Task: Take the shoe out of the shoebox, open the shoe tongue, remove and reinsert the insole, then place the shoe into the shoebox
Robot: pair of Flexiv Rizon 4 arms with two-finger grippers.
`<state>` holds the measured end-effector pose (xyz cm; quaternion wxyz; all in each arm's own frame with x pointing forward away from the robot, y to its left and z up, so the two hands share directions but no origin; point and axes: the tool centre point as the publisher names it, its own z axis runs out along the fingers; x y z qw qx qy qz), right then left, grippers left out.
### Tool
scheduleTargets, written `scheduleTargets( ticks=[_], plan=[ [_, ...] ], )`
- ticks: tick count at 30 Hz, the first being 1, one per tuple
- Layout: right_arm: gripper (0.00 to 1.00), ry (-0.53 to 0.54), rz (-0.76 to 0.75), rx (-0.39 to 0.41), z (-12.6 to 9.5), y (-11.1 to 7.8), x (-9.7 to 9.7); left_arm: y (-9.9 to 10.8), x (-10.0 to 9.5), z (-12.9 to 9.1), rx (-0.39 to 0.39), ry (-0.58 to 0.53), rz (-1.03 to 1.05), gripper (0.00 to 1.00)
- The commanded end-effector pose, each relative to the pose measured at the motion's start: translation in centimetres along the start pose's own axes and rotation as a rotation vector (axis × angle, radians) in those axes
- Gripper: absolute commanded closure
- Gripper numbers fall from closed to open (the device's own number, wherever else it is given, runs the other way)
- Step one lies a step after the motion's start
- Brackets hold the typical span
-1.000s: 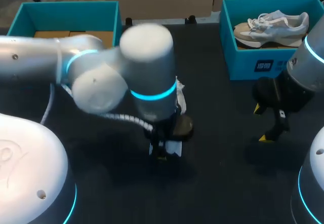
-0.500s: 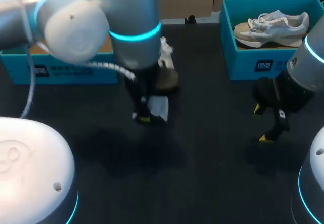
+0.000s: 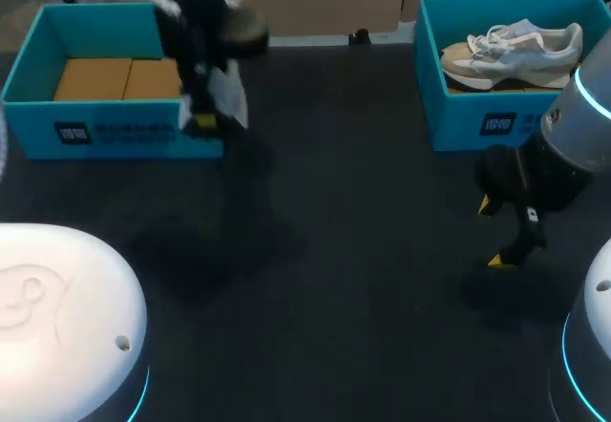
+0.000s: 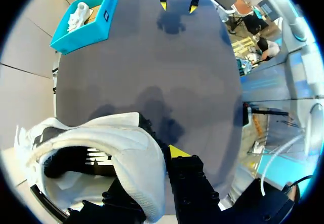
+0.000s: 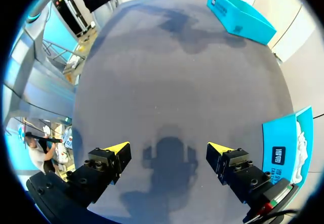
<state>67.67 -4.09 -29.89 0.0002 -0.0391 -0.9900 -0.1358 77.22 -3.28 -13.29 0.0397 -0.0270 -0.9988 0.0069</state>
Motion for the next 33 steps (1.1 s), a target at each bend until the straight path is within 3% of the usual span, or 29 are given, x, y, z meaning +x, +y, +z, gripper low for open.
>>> scheduleTargets(
  ticks=[1, 12, 13, 21, 33],
  plan=[
    [0.00, -0.002, -0.001, -0.001, 0.0, -0.1, 0.1, 0.3, 0.0, -2.7, 0.000, 0.002, 0.003, 1.00],
    [0.00, -0.002, -0.001, -0.001, 0.0, -0.1, 0.1, 0.3, 0.0, -2.7, 0.000, 0.002, 0.003, 1.00],
    [0.00, -0.002, -0.001, -0.001, 0.0, -0.1, 0.1, 1.0, -0.6, -2.6, 0.050, 0.062, 0.043, 1.00],
    [0.00, -0.002, -0.001, -0.001, 0.0, -0.1, 0.1, 7.3, -6.5, -4.0, 0.017, 0.002, 0.066, 1.00],
    [0.00, -0.002, -0.001, -0.001, 0.0, -0.1, 0.1, 16.7, -15.1, -4.5, -0.026, -0.047, -0.004, 1.00]
  ],
)
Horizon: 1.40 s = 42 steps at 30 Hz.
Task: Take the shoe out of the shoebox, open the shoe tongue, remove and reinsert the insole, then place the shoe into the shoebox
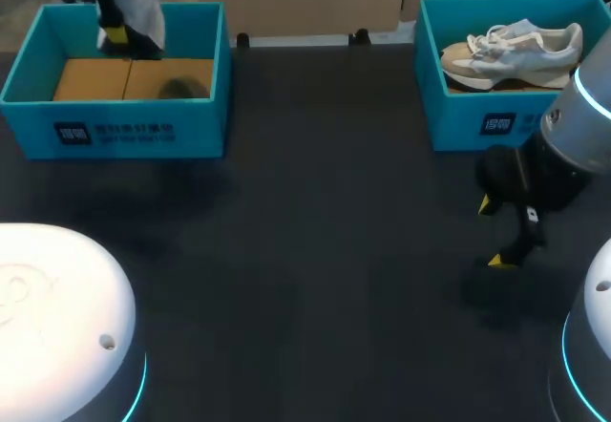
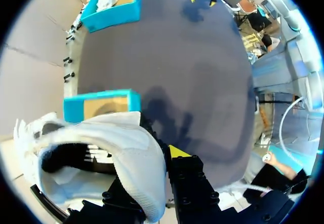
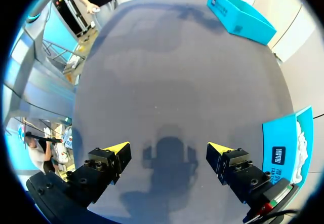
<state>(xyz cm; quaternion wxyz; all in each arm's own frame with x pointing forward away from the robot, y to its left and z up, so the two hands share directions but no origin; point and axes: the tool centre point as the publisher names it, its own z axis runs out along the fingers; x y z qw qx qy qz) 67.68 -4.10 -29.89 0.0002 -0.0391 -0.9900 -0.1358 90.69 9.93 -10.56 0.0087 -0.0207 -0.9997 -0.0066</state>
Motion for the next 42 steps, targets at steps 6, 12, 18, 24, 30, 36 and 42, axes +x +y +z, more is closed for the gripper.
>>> scheduleTargets(
  ticks=[6, 12, 18, 24, 30, 36, 42],
  plan=[
    [0.00, -0.002, -0.001, -0.001, 0.0, -0.1, 0.1, 4.6, -4.0, -0.1, 0.027, 0.034, 0.001, 1.00],
    [0.00, -0.002, -0.001, -0.001, 0.0, -0.1, 0.1, 4.6, -4.0, -0.1, 0.027, 0.034, 0.001, 1.00],
    [0.00, -0.002, -0.001, -0.001, 0.0, -0.1, 0.1, 4.6, -4.0, -0.1, 0.027, 0.034, 0.001, 1.00],
    [0.00, -0.002, -0.001, -0.001, 0.0, -0.1, 0.1, 7.9, -8.2, 0.9, -0.020, 0.015, -0.031, 1.00],
    [0.00, -0.002, -0.001, -0.001, 0.0, -0.1, 0.1, 12.1, -13.2, 2.1, 0.010, 0.059, -0.016, 1.00],
    [0.00, -0.002, -0.001, -0.001, 0.0, -0.1, 0.1, 13.6, -15.1, 2.6, 0.023, 0.050, 0.137, 1.00],
    [0.00, -0.002, -0.001, -0.001, 0.0, -0.1, 0.1, 14.4, -14.7, 2.8, 0.006, 0.022, 0.391, 1.00]
  ],
)
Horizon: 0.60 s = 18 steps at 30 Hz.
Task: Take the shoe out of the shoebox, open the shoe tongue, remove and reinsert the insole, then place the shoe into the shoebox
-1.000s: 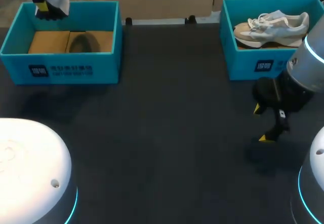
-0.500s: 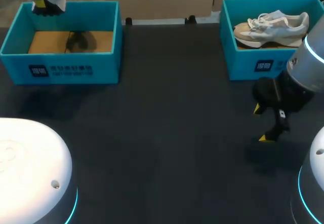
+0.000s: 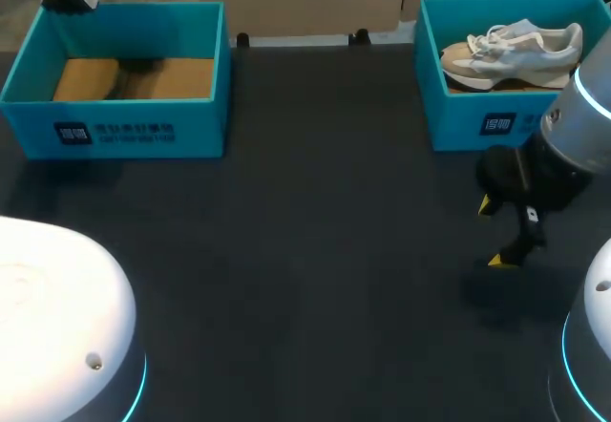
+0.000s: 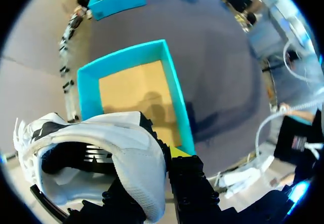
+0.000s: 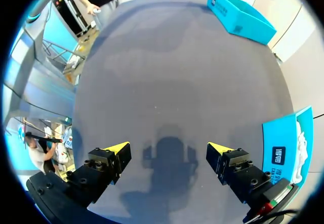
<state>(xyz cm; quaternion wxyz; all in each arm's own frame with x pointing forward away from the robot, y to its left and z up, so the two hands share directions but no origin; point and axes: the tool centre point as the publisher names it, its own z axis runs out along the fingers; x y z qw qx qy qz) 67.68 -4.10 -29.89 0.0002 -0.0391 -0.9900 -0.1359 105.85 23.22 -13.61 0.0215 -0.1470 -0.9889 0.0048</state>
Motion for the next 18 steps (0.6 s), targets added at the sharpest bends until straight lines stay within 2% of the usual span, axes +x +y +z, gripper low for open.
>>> scheduleTargets(
  ticks=[1, 6, 9, 10, 18],
  plan=[
    [0.00, -0.002, -0.001, -0.001, 0.0, -0.1, 0.1, 0.6, 0.3, -0.2, -0.019, -0.002, 0.178, 1.00],
    [0.00, -0.002, -0.001, -0.001, 0.0, -0.1, 0.1, 1.2, 2.0, -0.2, -0.080, -0.010, 0.430, 1.00],
    [0.00, -0.002, -0.001, -0.001, 0.0, -0.1, 0.1, 2.1, 3.2, 0.3, -0.128, 0.034, 0.660, 1.00],
    [0.00, -0.002, -0.001, -0.001, 0.0, -0.1, 0.1, 2.7, 3.2, 0.8, -0.168, 0.055, 0.663, 1.00],
    [0.00, -0.002, -0.001, -0.001, 0.0, -0.1, 0.1, 2.7, 3.2, 0.8, -0.168, 0.055, 0.663, 1.00]
  ],
)
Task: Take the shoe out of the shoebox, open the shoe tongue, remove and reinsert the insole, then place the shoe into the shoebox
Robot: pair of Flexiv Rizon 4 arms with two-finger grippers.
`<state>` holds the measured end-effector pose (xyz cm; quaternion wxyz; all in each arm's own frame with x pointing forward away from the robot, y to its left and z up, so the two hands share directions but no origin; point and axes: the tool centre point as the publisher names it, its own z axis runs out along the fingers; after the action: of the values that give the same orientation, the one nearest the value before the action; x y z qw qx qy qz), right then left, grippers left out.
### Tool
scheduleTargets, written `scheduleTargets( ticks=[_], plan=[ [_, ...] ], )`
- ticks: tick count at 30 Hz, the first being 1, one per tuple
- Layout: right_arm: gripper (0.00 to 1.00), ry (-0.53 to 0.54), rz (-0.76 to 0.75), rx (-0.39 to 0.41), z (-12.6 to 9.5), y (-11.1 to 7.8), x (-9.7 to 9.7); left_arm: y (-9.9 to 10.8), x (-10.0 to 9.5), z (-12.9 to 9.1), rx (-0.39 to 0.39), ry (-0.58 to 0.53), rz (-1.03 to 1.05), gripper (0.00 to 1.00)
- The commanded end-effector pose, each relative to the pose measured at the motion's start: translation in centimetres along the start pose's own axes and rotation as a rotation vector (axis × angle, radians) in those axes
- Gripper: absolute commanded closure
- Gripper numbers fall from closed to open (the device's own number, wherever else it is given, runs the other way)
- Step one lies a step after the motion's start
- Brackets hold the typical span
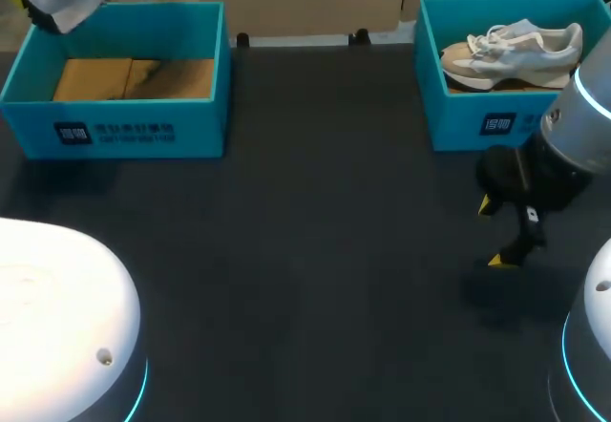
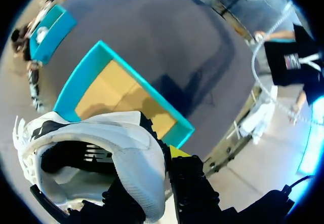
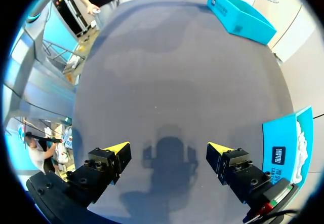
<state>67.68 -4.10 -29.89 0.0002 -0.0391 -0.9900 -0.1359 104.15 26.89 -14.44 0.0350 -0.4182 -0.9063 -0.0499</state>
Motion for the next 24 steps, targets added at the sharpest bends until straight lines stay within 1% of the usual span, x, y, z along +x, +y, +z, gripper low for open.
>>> scheduleTargets(
  ticks=[1, 4, 5, 6, 7, 8, 9, 10, 11, 13, 14, 16, 17, 24],
  plan=[
    [0.00, -0.002, -0.001, -0.001, 0.0, -0.1, 0.1, -0.6, 0.3, -0.2, -0.050, 0.014, 0.096, 1.00],
    [0.00, -0.002, -0.001, -0.001, 0.0, -0.1, 0.1, -0.6, 0.3, -0.2, -0.050, 0.014, 0.096, 1.00],
    [0.00, -0.002, -0.001, -0.001, 0.0, -0.1, 0.1, -1.2, 0.1, -0.1, -0.096, 0.011, 0.163, 1.00],
    [0.00, -0.002, -0.001, -0.001, 0.0, -0.1, 0.1, -1.4, 0.1, 0.3, -0.113, 0.020, 0.242, 1.00],
    [0.00, -0.002, -0.001, -0.001, 0.0, -0.1, 0.1, -1.4, 0.1, 0.8, -0.144, 0.041, 0.275, 1.00],
    [0.00, -0.002, -0.001, -0.001, 0.0, -0.1, 0.1, -1.2, 0.2, 1.3, -0.165, 0.055, 0.350, 1.00],
    [0.00, -0.002, -0.001, -0.001, 0.0, -0.1, 0.1, -1.0, 0.4, 1.7, -0.199, 0.055, 0.386, 1.00],
    [0.00, -0.002, -0.001, -0.001, 0.0, -0.1, 0.1, -0.6, 0.6, 2.1, -0.211, 0.066, 0.405, 1.00],
    [0.00, -0.002, -0.001, -0.001, 0.0, -0.1, 0.1, -0.3, 0.9, 2.5, -0.223, 0.064, 0.473, 1.00],
    [0.00, -0.002, -0.001, -0.001, 0.0, -0.1, 0.1, 0.3, 1.4, 3.1, -0.294, 0.089, 0.534, 1.00],
    [0.00, -0.002, -0.001, -0.001, 0.0, -0.1, 0.1, 0.8, 1.7, 3.4, -0.298, 0.087, 0.594, 1.00],
    [0.00, -0.002, -0.001, -0.001, 0.0, -0.1, 0.1, 2.2, 2.0, 4.1, -0.335, 0.093, 0.663, 1.00],
    [0.00, -0.002, -0.001, -0.001, 0.0, -0.1, 0.1, 3.2, 2.0, 4.3, -0.329, 0.072, 0.680, 1.00],
    [0.00, -0.002, -0.001, -0.001, 0.0, -0.1, 0.1, 3.2, 2.0, 4.3, -0.329, 0.072, 0.680, 1.00]
  ],
)
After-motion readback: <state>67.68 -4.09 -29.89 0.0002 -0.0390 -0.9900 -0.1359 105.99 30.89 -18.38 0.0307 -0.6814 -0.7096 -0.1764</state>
